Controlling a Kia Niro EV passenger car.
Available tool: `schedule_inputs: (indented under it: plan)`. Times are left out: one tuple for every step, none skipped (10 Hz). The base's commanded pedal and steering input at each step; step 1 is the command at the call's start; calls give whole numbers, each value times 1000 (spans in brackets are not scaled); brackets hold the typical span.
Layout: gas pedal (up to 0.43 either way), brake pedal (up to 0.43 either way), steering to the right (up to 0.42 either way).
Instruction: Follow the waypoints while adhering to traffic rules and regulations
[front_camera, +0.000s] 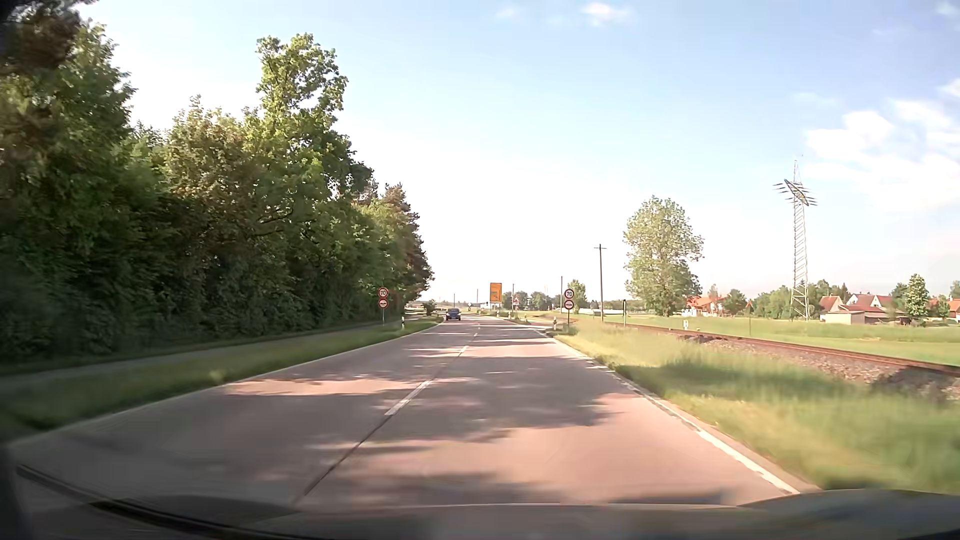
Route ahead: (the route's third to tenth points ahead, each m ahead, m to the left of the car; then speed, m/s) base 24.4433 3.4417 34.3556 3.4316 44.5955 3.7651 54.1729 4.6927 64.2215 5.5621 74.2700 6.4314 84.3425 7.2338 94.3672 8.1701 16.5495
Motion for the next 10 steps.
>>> schedule_inputs:
  plan:
    - [20,0,-5]
    - [20,0,-5]
    - [20,0,-5]
    - [20,0,-5]
    - [20,0,-5]
    - [28,0,-5]
    - [28,0,-5]
    - [28,0,-5]
    - [28,0,-4]
    - [28,0,-4]
